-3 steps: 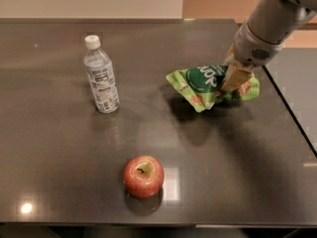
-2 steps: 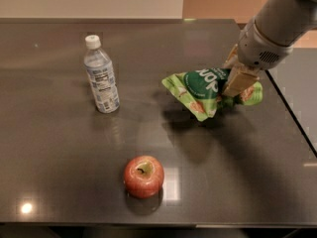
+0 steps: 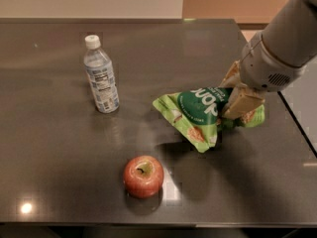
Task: Move green rice chip bag near apple
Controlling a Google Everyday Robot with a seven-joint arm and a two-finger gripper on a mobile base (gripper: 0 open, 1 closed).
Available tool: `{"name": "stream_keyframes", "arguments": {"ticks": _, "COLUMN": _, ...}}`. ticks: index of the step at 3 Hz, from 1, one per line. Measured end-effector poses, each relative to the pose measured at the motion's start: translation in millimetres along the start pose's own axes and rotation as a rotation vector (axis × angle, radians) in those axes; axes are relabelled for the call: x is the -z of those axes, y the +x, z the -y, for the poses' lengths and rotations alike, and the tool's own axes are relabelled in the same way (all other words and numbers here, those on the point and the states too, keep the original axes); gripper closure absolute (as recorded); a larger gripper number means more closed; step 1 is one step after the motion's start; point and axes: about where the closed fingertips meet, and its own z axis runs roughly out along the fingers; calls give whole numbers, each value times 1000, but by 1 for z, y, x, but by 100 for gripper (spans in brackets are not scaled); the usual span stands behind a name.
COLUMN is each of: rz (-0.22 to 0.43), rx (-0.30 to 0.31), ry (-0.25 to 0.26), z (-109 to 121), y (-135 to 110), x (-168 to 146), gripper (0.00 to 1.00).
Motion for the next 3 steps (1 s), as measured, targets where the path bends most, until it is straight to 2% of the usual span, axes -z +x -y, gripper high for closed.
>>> {"name": "stream_keyframes", "arguments": {"ticks": 2, "rz": -8, "rx": -4, "ry": -26, "z": -38, "y": -2, "x": -8, "gripper": 100}}
{"name": "stream_keyframes", "arguments": {"ticks": 3, "rz": -17, "rx": -17, "ry": -35, "z": -46, "y": 1, "x": -14, "gripper": 85}}
